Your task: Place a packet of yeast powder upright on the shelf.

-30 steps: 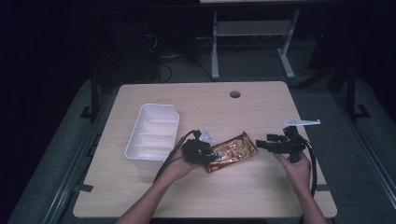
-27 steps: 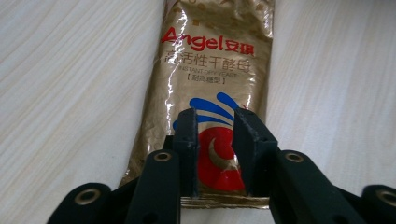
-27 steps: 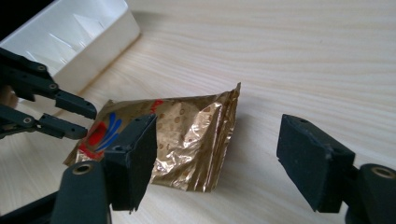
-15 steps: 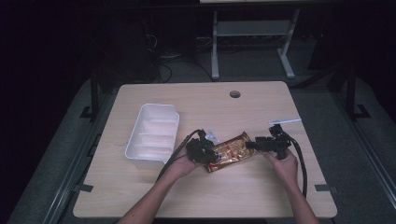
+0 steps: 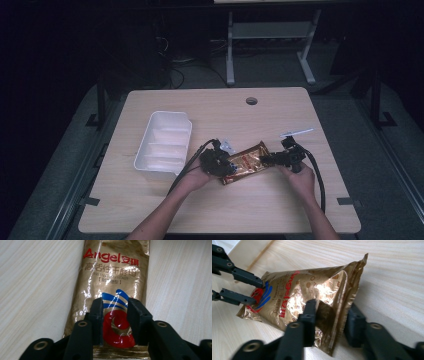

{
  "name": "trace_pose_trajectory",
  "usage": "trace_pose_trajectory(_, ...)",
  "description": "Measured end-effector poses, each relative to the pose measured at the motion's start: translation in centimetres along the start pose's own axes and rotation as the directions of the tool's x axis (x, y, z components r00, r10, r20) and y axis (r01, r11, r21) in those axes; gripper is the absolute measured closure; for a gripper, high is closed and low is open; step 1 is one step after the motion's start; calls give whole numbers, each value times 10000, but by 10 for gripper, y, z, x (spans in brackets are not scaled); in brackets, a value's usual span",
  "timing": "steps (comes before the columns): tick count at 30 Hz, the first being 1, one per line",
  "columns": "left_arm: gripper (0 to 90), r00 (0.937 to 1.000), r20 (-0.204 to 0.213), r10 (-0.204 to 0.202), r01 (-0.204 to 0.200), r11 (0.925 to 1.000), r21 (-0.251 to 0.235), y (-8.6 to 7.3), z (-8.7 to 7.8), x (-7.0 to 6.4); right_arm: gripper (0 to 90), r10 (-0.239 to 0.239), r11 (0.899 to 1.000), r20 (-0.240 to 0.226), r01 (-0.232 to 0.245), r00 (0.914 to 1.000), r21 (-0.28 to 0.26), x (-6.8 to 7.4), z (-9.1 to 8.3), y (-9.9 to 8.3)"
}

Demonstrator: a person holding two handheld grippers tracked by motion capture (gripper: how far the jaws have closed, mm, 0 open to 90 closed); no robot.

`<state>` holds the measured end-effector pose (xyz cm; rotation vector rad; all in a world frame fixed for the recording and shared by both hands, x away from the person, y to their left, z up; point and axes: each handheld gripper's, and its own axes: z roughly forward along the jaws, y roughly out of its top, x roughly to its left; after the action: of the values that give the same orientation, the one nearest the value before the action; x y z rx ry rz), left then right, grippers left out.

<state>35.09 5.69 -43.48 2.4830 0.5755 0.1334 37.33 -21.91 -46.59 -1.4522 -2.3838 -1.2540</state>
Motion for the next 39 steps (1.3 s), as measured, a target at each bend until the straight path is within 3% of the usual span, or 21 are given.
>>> trace_pose_trajectory(4,530,9994,237,-264,268,9995,-158,1,-1,1,847,-260,9997,-2,260,9997,35,1,-2,2)
trace_pose_trajectory(9,402,9979,273,-579,593,9969,-517,2,-7,7,884,-691,9976,-27,691,9976,-6,5,-8,7)
trace_pose_trajectory(13,301,9959,408,-813,846,9926,-873,2,-8,11,890,-1037,9941,-81,1033,9946,-341,11,-20,11)
trace_pose_trajectory(14,282,9955,391,-866,903,9904,-1044,3,-10,12,890,-1454,9878,12,1453,9894,-561,18,-30,14)
trace_pose_trajectory(17,259,9944,538,-909,970,9874,-1247,3,-11,12,891,-1761,9821,-13,1756,9844,-683,24,-38,17)
trace_pose_trajectory(18,260,9942,577,-908,979,9859,-1357,3,-12,12,891,-2182,9716,-22,2171,9759,-937,31,-47,20)
trace_pose_trajectory(20,259,9934,648,-945,1031,9842,-1437,4,-12,13,892,-2559,9594,-70,2531,9667,-1242,38,-55,21)
trace_pose_trajectory(23,255,9916,881,-949,1073,9830,-1487,6,-11,14,892,-2855,9507,-145,2813,9583,-1305,45,-63,23)
trace_pose_trajectory(25,235,9886,1128,-1001,1170,9811,-1540,7,-9,15,892,-3420,9313,-265,3350,9393,-1430,53,-69,25)
trace_pose_trajectory(28,228,9870,1317,-921,1120,9819,-1526,11,-7,15,892,-3973,9099,-315,3893,9171,-1433,62,-75,26)
trace_pose_trajectory(30,228,9865,1381,-884,1093,9823,-1520,12,-6,15,892,-4228,8987,-459,4122,9050,-1500,65,-78,27)
trace_pose_trajectory(31,228,9848,1486,-895,1128,9812,-1568,13,-5,15,892,-4228,8987,-459,4122,9050,-1500,65,-78,27)
trace_pose_trajectory(32,243,9812,1763,-791,1065,9826,-1521,15,-2,15,891,-4419,8901,-636,4285,8948,-1554,68,-80,28)
trace_pose_trajectory(33,247,9812,1763,-791,1065,9826,-1521,15,-2,15,891,-4419,8901,-636,4285,8948,-1554,68,-80,28)
trace_pose_trajectory(34,249,9769,1971,-830,1122,9835,-1418,16,1,16,891,-4498,8872,-859,4336,8890,-1579,71,-81,29)
trace_pose_trajectory(36,285,9710,2239,-844,1176,9833,-1392,16,3,16,890,-4648,8794,-756,4501,8822,-1552,76,-81,30)
trace_pose_trajectory(39,400,9683,2398,-705,1041,9859,-1308,16,4,16,890,-4701,8768,-707,4563,8798,-1518,78,-81,31)
